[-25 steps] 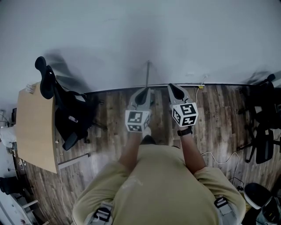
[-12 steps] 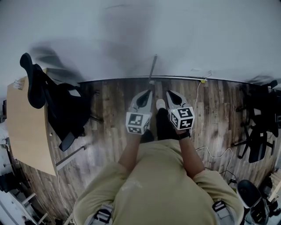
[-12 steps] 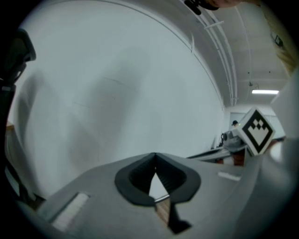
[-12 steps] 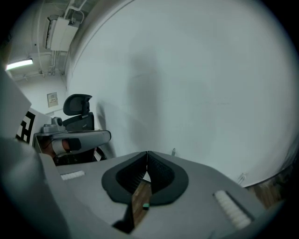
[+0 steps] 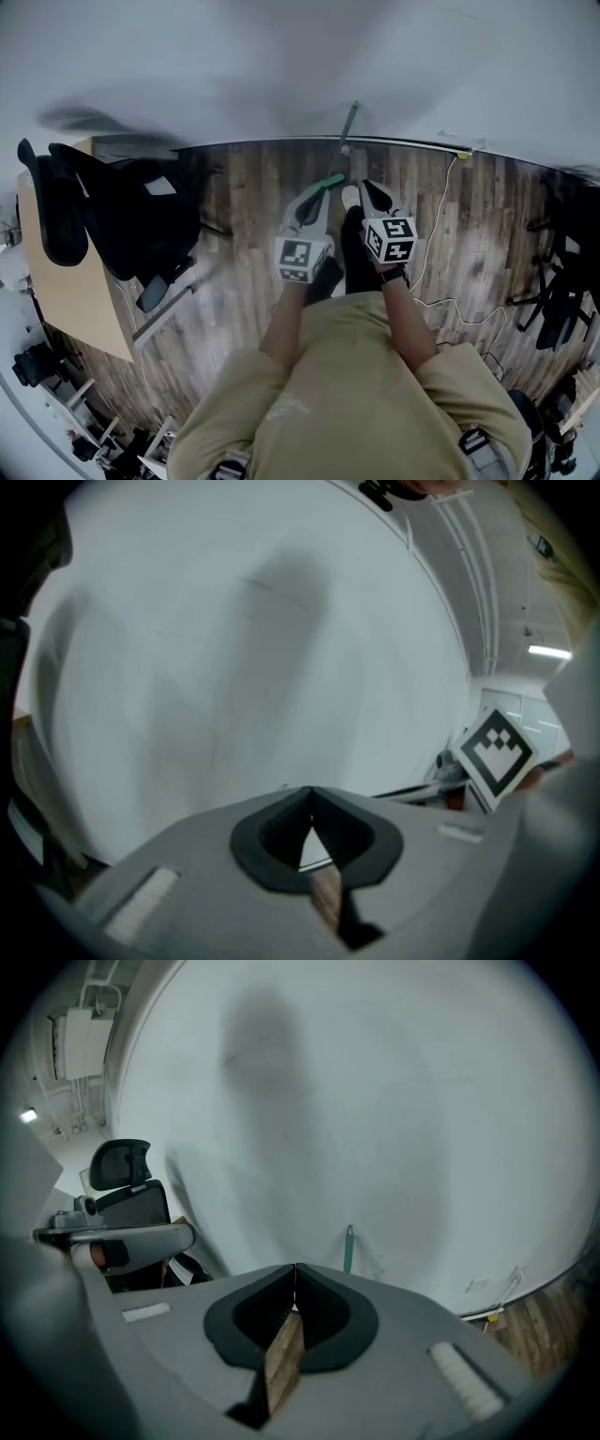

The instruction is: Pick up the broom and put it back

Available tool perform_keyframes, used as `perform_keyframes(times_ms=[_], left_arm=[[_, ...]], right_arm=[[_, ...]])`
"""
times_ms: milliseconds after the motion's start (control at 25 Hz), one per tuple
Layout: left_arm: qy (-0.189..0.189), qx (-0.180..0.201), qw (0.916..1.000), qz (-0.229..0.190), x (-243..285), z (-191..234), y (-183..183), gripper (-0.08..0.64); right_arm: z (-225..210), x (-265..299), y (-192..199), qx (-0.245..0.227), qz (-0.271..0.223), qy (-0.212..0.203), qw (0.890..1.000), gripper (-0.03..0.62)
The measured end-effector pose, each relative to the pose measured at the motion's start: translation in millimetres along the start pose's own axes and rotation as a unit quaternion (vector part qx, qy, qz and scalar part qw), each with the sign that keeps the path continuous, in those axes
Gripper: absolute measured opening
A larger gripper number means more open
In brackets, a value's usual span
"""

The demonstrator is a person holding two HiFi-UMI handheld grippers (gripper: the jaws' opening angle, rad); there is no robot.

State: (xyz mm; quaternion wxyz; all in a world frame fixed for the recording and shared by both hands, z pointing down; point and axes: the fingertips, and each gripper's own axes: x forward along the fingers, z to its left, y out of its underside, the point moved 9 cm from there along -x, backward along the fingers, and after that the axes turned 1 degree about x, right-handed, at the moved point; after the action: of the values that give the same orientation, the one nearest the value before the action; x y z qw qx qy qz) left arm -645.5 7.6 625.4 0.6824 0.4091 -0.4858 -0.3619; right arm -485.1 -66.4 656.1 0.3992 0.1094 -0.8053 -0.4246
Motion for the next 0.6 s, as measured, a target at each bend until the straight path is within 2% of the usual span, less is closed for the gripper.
perform_keyframes(times_ms=[360, 600], left_arm=[[-0.010, -0.039, 0.9987, 0.030, 61.2, 36.9, 30.4, 0.003], [-0.012, -0.006, 0.9984, 0.054, 93.6, 50.5, 45.8, 0.003]], right_arm=[[-44.1, 78.4, 41.5, 0.033, 0.058, 0.000, 0.998, 0.011], [-78.6, 131.2, 55.6, 0.039, 0.082, -0.005, 0.996, 0.032]])
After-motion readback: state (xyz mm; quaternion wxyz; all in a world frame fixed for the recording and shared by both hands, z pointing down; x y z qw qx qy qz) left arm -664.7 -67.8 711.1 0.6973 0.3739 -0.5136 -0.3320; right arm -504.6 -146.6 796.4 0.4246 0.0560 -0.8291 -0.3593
